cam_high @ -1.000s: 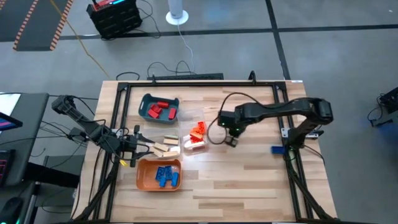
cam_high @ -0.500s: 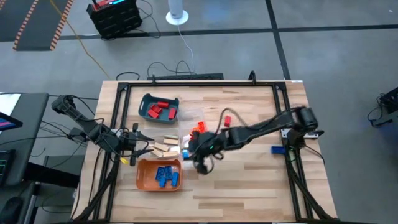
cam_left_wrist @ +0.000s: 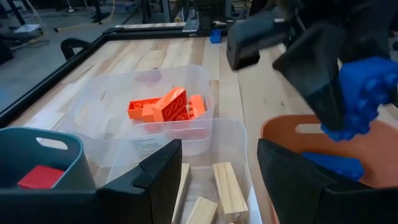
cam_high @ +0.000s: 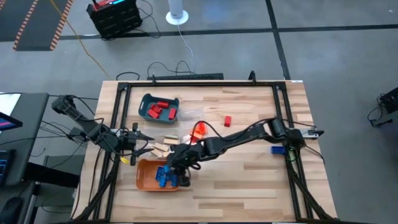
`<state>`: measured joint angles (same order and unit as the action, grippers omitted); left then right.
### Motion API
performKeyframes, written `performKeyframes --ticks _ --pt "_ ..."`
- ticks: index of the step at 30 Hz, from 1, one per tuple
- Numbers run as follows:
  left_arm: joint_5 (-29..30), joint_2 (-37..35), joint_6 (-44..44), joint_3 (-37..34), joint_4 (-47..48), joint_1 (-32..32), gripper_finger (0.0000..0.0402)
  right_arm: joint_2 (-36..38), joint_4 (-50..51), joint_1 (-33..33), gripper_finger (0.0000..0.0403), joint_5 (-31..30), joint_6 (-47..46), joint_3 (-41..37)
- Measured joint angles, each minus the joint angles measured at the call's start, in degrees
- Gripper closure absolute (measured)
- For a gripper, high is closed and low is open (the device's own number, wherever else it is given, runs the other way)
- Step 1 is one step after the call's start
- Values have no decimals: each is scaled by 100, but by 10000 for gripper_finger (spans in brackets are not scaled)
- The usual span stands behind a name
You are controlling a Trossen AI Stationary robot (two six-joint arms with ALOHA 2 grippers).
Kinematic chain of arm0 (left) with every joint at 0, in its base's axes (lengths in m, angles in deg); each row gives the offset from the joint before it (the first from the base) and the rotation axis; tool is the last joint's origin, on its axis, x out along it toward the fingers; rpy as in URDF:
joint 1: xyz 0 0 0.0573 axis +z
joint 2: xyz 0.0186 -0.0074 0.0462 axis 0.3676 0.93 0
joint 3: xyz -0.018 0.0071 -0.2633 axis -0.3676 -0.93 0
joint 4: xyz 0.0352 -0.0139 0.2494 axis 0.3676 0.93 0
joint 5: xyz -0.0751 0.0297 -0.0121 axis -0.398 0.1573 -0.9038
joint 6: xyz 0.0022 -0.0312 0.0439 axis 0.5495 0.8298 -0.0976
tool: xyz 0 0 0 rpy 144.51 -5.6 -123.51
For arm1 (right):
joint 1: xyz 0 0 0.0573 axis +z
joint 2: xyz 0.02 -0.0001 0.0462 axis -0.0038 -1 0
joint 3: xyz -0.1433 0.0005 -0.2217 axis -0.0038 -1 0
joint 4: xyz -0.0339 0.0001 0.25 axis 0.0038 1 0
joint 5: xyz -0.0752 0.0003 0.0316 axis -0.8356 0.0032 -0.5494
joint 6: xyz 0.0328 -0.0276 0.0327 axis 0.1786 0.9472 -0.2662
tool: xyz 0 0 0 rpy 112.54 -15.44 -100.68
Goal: Sort blocks
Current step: Put the blue game piece into the orange bin
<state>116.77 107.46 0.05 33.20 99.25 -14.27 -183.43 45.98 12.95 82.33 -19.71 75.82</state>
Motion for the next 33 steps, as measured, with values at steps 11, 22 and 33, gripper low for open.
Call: performKeyframes --ticks 11,22,33 --pt "0 2 -20 2 54 0 198 -254 533 -45 295 -6 -159 381" --pt "-2 2 -24 2 46 0 198 -221 742 -94 244 -28 -258 378" --pt "-3 2 -46 2 84 0 198 332 1778 -125 218 -216 -364 385"
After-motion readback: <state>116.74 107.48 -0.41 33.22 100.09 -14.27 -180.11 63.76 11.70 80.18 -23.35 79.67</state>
